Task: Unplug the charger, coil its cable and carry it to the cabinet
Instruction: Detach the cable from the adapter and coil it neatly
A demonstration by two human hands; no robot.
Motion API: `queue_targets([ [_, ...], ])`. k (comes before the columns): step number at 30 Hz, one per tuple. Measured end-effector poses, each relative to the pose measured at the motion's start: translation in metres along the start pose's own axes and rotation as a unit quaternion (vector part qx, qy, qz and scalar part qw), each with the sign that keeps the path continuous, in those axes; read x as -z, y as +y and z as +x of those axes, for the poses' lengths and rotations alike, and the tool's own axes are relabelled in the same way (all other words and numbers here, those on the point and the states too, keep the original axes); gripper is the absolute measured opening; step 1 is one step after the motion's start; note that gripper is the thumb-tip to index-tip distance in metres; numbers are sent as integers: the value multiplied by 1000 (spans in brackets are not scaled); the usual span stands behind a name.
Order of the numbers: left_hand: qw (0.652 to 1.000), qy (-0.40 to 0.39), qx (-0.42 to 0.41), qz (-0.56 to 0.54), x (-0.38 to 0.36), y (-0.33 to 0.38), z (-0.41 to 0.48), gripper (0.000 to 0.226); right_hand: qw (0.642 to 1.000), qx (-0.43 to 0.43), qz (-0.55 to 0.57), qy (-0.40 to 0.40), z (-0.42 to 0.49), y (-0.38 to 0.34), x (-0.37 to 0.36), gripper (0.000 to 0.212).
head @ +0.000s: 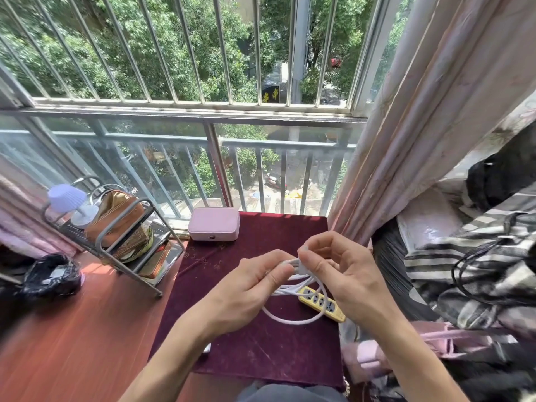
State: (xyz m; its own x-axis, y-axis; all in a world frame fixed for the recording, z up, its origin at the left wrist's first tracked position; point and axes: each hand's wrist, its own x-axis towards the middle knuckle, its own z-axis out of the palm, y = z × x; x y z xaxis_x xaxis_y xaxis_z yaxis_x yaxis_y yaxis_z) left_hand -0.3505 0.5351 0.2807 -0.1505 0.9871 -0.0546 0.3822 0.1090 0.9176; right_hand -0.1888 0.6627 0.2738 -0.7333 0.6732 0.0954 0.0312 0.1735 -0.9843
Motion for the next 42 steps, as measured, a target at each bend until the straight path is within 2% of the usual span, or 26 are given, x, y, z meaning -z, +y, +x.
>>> queue_targets([
  [5, 998, 20, -8, 60, -1, -2, -2, 26, 993, -48, 103, -20, -1, -1, -2, 18],
  [8, 996, 24, 5, 85, -4, -6, -4, 28, 987, -64, 150, 5, -4, 3, -6, 18],
  [9, 996, 24, 8, 87, -5, -7, -5, 28, 992, -48, 114, 19, -6, 4, -7, 16],
  [11, 997, 26, 5, 74, -6, -6, -4, 30, 999, 11, -27, 30, -10, 8, -8, 4],
  [12, 998, 26, 3, 58, -7, -6, -4, 31, 995, 41, -91, 26, -12, 10, -7, 4],
  [14, 999, 26, 6, 31, -8, -5, -2, 38, 986, 69, -151, 7, -14, 12, -5, 12],
  [19, 998, 55, 12, 21, -13, -6, -1, 34, 972, 53, -220, -58, -11, 17, 3, 34],
  [23, 996, 84, -6, -15, -19, -3, 4, 29, 986, 25, -106, -126, -6, 18, 6, 27],
  [26, 987, 151, -3, -56, -35, -5, 8, 32, 996, 22, -47, -75, -3, 20, 1, 26],
  [29, 966, 248, 30, -66, -56, -17, 10, 49, 999, 0, -34, 14, 0, 28, -7, 25],
  [34, 924, 378, 50, -40, -78, -30, 16, 44, 991, -14, -21, 135, -7, 38, -34, 28],
  [38, 908, 416, 37, -46, -91, -30, 17, 39, 983, 10, -46, 180, -8, 42, -46, 35],
  [42, 920, 372, 57, -105, -93, -35, 15, 51, 985, 30, -69, 156, -4, 51, -37, 39],
])
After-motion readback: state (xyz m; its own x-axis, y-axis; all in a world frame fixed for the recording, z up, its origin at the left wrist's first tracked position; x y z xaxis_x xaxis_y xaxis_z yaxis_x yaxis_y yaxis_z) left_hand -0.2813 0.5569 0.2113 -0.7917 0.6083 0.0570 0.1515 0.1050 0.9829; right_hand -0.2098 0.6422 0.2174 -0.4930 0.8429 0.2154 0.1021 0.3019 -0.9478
